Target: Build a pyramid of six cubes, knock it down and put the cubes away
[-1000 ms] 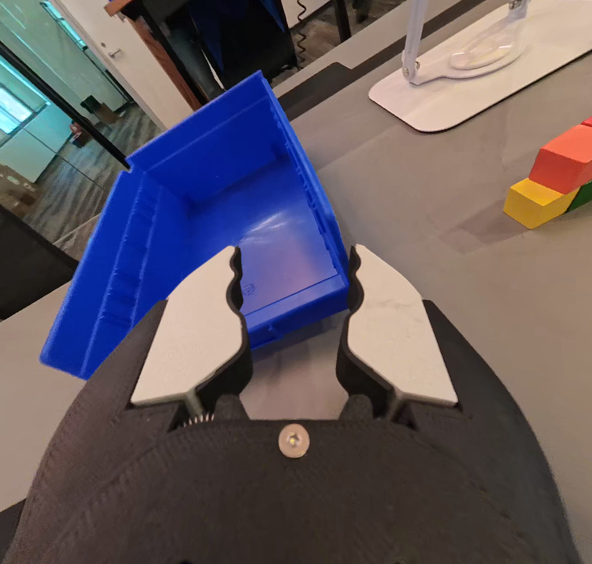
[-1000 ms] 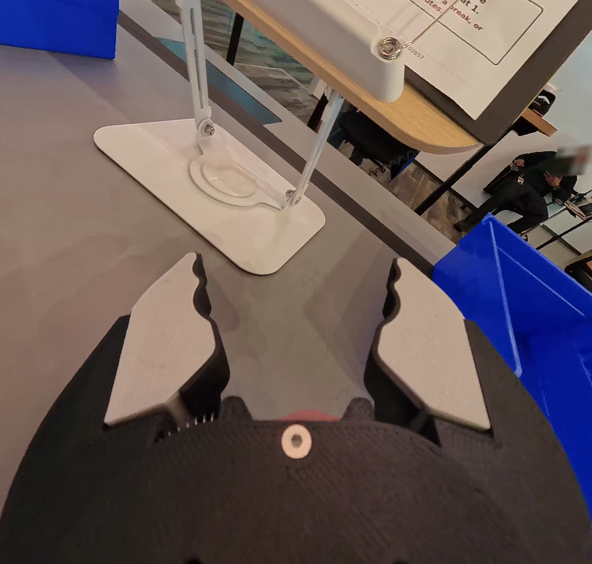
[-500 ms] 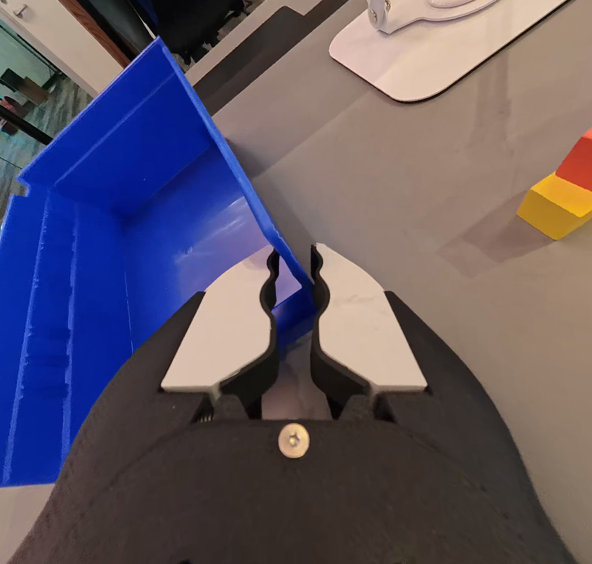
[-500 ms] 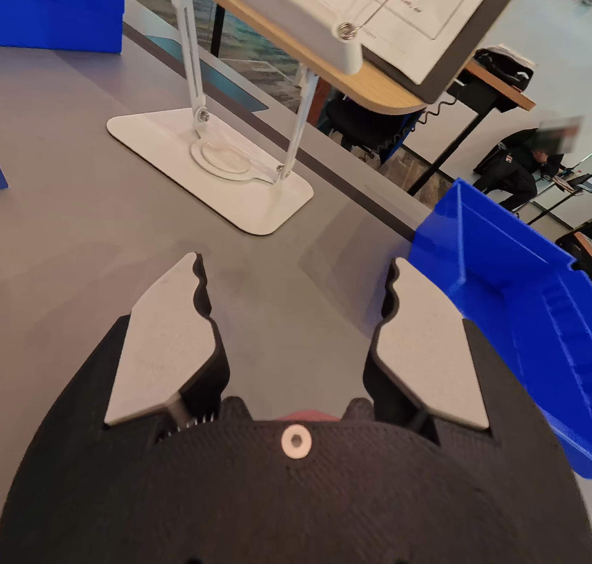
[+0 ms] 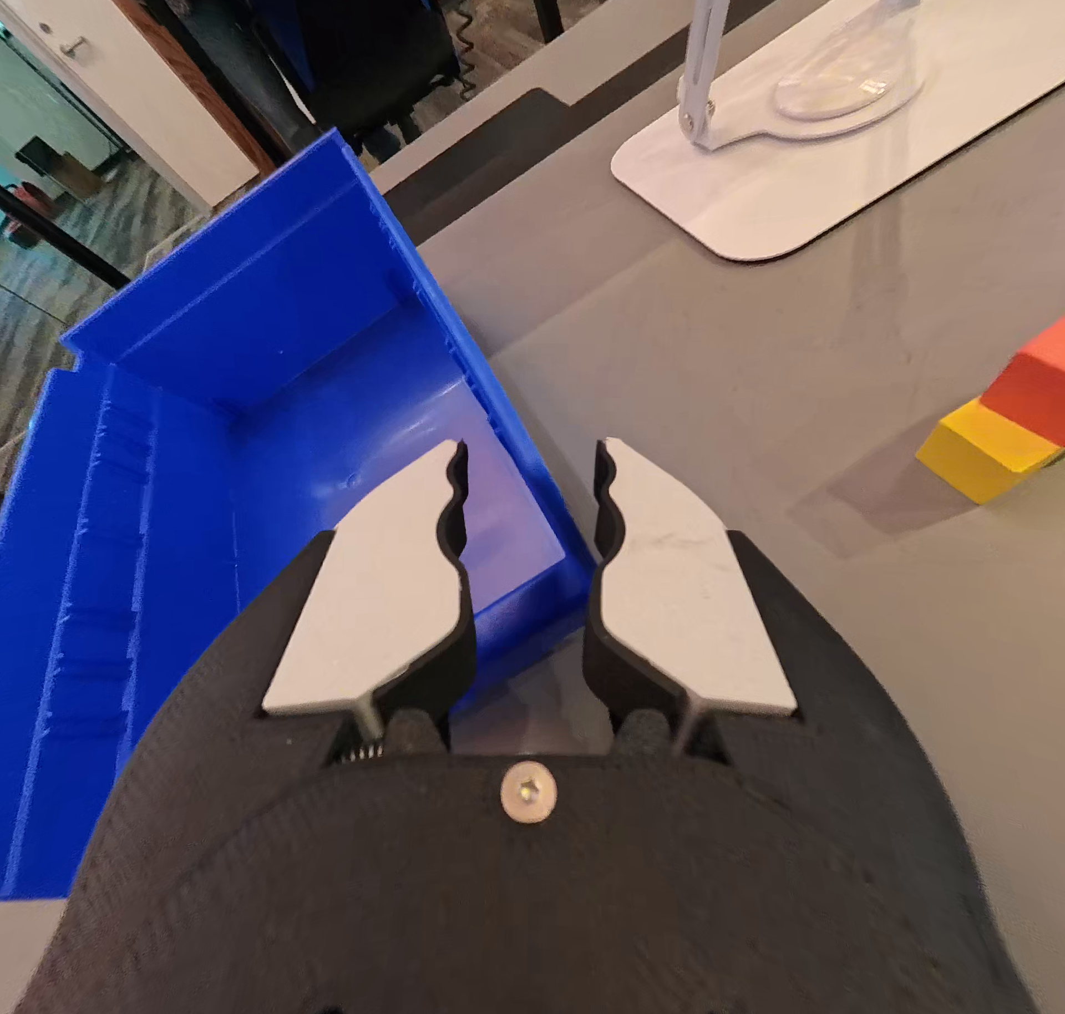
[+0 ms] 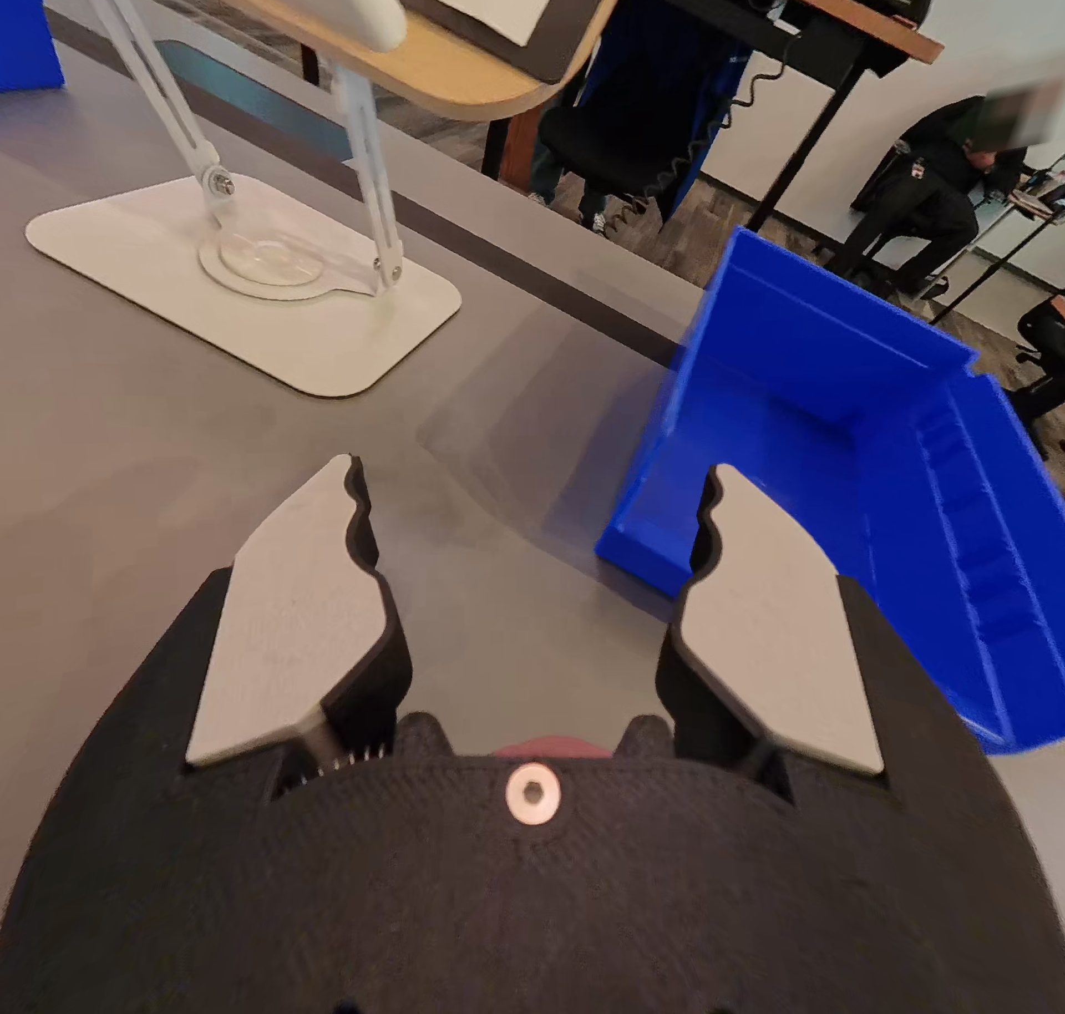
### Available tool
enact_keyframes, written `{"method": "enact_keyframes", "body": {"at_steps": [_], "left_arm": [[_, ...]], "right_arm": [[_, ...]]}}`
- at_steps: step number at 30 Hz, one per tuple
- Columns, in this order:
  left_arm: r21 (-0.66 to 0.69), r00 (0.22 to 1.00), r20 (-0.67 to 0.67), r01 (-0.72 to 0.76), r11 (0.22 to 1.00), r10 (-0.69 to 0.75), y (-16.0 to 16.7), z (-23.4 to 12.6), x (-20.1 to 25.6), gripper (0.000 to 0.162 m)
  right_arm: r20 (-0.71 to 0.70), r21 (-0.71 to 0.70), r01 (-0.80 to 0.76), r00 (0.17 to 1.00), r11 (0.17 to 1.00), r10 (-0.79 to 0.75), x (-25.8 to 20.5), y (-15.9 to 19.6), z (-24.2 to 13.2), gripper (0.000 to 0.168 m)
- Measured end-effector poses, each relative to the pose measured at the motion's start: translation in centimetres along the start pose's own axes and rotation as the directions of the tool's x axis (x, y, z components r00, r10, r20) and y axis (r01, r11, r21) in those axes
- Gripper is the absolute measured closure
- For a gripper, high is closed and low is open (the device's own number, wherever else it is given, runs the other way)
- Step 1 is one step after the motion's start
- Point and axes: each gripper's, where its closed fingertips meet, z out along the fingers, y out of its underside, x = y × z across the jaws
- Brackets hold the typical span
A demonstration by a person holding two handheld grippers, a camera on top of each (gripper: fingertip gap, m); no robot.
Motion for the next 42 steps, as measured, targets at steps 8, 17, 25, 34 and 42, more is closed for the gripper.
{"method": "enact_keyframes", "body": {"at_steps": [8,17,25,34,42], "left_arm": [[0.004,0.999,0.022,0.048,0.999,-0.048,0.6,-1.0,-1.7,0.105],[0.115,0.993,0.115,0.005,0.993,-0.019,0.3,-7.6,-3.4,0.110],[0.206,0.995,-0.025,0.100,0.973,-0.097,1.4,-8.7,-0.3,0.120],[0.243,0.991,-0.130,0.071,0.967,-0.040,1.3,-8.0,5.0,0.118],[0.339,0.956,-0.180,0.282,0.897,-0.233,1.1,-9.5,1.8,0.112]], "right_arm": [[-0.006,-0.018,0.006,1.000,1.000,-0.006,0.3,-0.4,1.5,0.051],[0.010,-0.026,0.045,0.999,0.999,-0.045,-2.2,0.5,1.0,0.051],[0.028,-0.025,-0.002,1.000,1.000,0.002,-4.9,0.7,2.1,0.052],[-0.038,0.050,0.036,0.999,0.998,-0.034,-7.0,-0.8,4.6,0.052],[-0.125,0.079,0.108,0.987,0.991,-0.098,-6.7,-1.3,5.1,0.058]]}}
